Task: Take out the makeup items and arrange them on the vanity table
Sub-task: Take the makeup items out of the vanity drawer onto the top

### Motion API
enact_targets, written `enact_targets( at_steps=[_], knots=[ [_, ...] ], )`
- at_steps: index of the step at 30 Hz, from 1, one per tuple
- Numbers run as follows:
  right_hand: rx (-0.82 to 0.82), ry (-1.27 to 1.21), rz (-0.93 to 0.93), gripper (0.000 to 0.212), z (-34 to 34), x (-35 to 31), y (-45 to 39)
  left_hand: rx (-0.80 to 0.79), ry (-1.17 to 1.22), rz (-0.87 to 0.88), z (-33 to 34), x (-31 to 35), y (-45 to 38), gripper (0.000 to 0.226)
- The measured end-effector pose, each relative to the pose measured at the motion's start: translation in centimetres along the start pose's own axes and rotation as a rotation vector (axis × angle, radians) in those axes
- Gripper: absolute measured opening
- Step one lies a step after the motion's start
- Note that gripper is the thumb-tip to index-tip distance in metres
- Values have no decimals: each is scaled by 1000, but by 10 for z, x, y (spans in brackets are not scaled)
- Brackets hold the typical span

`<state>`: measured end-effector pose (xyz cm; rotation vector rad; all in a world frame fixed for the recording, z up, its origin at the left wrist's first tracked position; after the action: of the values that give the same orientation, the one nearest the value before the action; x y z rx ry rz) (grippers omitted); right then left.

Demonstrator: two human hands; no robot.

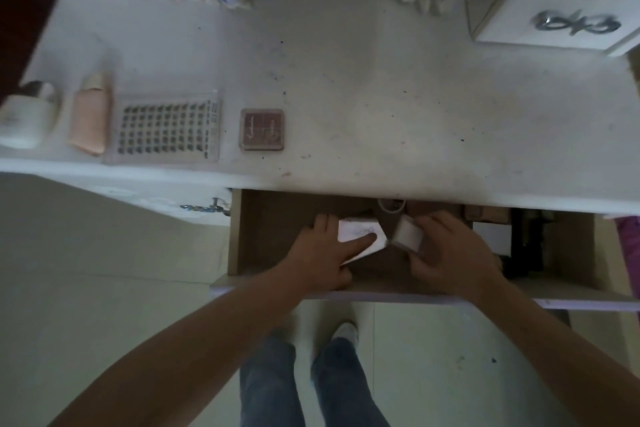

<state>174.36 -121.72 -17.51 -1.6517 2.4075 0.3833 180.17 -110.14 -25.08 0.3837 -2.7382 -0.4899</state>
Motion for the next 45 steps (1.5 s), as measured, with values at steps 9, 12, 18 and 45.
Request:
enact_targets(
  at_steps=[9,12,18,45],
  knots=[
    [137,-22,9,55,-67,-17,-58,367,-313,-73,-114,-21,53,61],
    [43,68,1,53,-53,-14,-79,348,-352,-55,-133,-38,35,60],
    [-111,232,-41,47,-20,-14,-92,45,-343,-32,-119,-78,-23,61],
    [-583,138,560,84,81,80,24,22,-9,-22,-11,36,-15,44]
  ],
)
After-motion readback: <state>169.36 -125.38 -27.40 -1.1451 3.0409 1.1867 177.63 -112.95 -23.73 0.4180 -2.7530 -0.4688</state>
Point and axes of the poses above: each hand's wrist, its own y-axis away from the middle knuckle, its own z-axis out of the palm, x = y × z, the point moved 9 cm from there along -y, towards the middle knuckle, and after that the axes turned 5 degrees about z, right-handed, at the moved point
